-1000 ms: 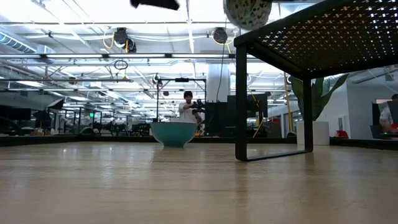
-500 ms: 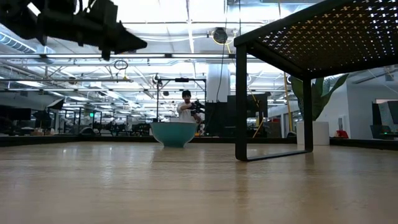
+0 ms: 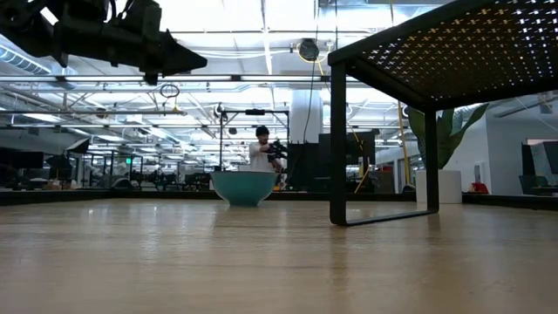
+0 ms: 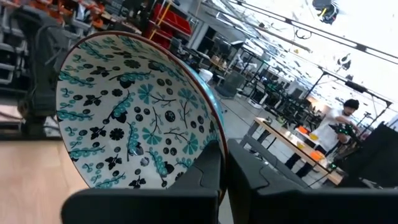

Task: Pick & Place Mini bowls
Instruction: Stack the left blue patterned bowl on top of the blue patterned bowl on the shelf

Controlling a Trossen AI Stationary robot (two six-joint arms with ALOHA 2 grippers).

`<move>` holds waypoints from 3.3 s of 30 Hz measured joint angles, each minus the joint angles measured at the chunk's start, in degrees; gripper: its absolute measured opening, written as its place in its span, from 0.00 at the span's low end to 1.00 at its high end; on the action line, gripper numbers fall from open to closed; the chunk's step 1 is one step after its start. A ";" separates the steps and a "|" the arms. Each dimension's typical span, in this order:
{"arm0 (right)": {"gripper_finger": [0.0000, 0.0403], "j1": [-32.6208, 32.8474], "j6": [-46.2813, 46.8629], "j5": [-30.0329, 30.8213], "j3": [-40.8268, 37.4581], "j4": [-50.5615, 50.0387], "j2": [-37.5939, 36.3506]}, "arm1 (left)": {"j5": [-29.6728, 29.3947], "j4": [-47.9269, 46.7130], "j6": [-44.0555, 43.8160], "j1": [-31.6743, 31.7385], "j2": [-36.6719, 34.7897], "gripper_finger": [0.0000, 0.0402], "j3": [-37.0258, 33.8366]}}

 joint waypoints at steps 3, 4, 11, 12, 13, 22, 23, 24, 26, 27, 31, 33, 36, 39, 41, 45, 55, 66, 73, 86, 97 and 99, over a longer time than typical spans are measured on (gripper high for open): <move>0.00 0.01 3.01 -1.12 -5.25 0.04 -1.22 | -0.15 0.00 0.95 0.00 0.02 0.05 0.00; 0.00 -0.01 4.04 -2.13 -6.76 0.21 -1.49 | -0.15 0.00 1.15 0.00 0.02 0.05 0.00; 0.00 0.53 11.58 -13.51 -10.03 -1.72 -2.00 | -0.20 0.74 1.22 1.12 0.02 0.05 0.00; 0.00 0.70 13.18 -16.67 -10.03 -2.88 -2.00 | -0.19 0.62 1.06 1.35 0.02 0.05 0.00; 0.00 0.73 15.19 -20.17 -9.97 -4.69 -1.97 | -0.20 0.51 0.78 1.60 0.02 0.05 0.00; 0.00 -8.40 43.07 -64.14 -1.87 -33.35 -3.08 | -0.20 -0.09 -0.36 2.03 0.02 0.05 0.00; 0.00 -9.63 45.71 -67.24 0.27 -38.41 -2.96 | -0.20 -0.10 -0.37 2.03 0.02 0.05 0.00; 0.00 -10.76 48.41 -69.67 2.70 -43.70 -2.89 | -0.20 -0.14 -0.37 2.03 0.04 0.05 0.00; 0.00 -12.51 54.12 -72.00 7.94 -52.58 -2.72 | -0.20 -0.33 -0.36 2.03 0.04 0.05 0.00; 0.00 -13.23 57.37 -72.50 11.03 -57.48 -2.67 | -0.20 -0.58 -0.34 2.03 0.04 0.05 0.00; 0.00 -14.99 71.98 -78.84 19.95 -74.73 -2.11 | -0.20 -1.61 -0.34 2.03 0.04 0.05 0.00; 0.00 -15.31 78.44 -81.71 21.88 -80.56 -1.91 | -0.20 -1.82 -0.38 2.03 0.04 0.05 0.00; 0.00 -15.24 88.33 -82.87 22.20 -87.76 -2.39 | -0.22 -2.74 -0.85 2.03 0.04 0.05 0.00; 0.00 -15.30 99.32 -85.81 21.84 -94.60 -2.46 | -0.22 -3.02 -1.75 2.03 0.09 0.05 0.00; 0.00 -15.29 105.47 -89.13 20.69 -96.94 -2.38 | -0.22 -3.08 -1.96 2.03 0.11 0.05 0.00; 0.00 -15.00 112.68 -92.33 18.35 -98.91 -2.40 | -0.22 -3.08 -2.09 2.03 0.11 0.05 0.00; 0.00 -9.71 121.59 -97.64 10.00 -97.89 -3.00 | -0.22 -4.20 -2.07 2.03 0.13 0.05 0.02; 0.00 -5.23 128.21 -95.53 4.20 -97.54 -6.59 | -0.22 -4.42 -2.18 2.03 0.13 0.05 0.02; 0.00 -3.14 131.17 -94.38 -0.51 -94.12 -9.79 | -0.22 -4.42 -2.27 2.03 0.13 0.05 0.02; 0.00 -1.24 131.47 -94.47 -6.51 -88.77 -10.81 | -0.22 -4.69 -2.53 2.03 0.13 0.05 0.04; 0.00 -1.14 129.95 -94.56 -10.12 -84.75 -10.81 | -0.22 -4.96 -2.51 2.03 0.13 0.05 0.04; 0.00 -1.13 129.91 -94.58 -10.32 -84.74 -10.80 | -0.22 -5.08 -2.51 2.03 0.13 0.05 0.04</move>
